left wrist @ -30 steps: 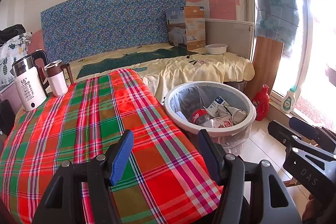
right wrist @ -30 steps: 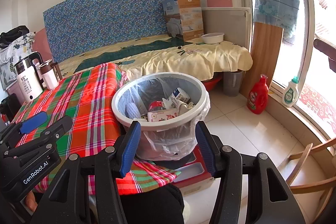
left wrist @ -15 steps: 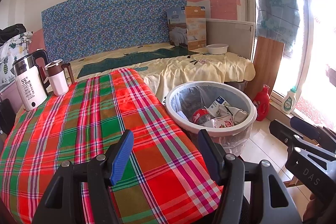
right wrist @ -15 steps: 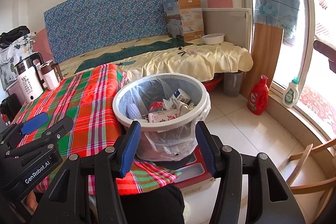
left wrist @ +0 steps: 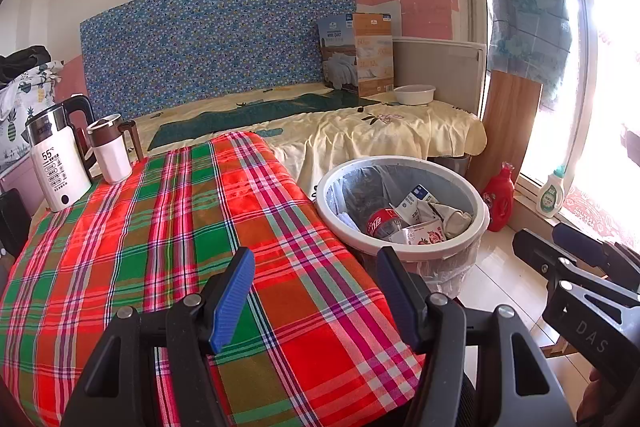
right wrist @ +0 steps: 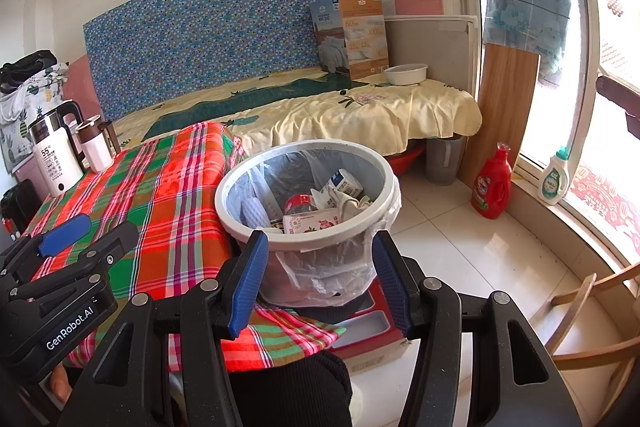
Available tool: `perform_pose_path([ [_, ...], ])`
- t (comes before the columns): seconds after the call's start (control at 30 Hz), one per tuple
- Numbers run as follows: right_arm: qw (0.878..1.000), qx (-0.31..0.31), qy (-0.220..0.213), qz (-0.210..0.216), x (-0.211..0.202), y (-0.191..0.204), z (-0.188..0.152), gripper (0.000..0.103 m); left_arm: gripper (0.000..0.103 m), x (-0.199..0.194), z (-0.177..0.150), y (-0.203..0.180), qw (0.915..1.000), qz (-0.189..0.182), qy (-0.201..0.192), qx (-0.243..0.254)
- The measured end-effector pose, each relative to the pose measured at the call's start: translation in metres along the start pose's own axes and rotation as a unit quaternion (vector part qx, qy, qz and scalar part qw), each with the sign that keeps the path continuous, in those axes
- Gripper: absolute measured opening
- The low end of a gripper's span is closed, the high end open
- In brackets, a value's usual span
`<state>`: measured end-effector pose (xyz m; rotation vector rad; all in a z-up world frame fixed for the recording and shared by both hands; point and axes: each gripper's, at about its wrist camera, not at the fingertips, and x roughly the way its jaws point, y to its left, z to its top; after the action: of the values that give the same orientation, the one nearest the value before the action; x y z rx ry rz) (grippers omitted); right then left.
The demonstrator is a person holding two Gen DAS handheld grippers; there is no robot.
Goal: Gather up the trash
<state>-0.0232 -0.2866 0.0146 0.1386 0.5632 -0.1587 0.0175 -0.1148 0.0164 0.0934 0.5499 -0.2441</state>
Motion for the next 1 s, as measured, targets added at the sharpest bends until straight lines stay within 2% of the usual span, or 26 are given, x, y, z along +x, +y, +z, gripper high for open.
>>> perform_pose_path([
  [1.0,1.000,0.001,0.000,0.001,0.0002,0.0025,-0.0003,0.055,0.063,-0.0008,0.0000,0.0001,1.0000,-0.002,0.000,0.001],
])
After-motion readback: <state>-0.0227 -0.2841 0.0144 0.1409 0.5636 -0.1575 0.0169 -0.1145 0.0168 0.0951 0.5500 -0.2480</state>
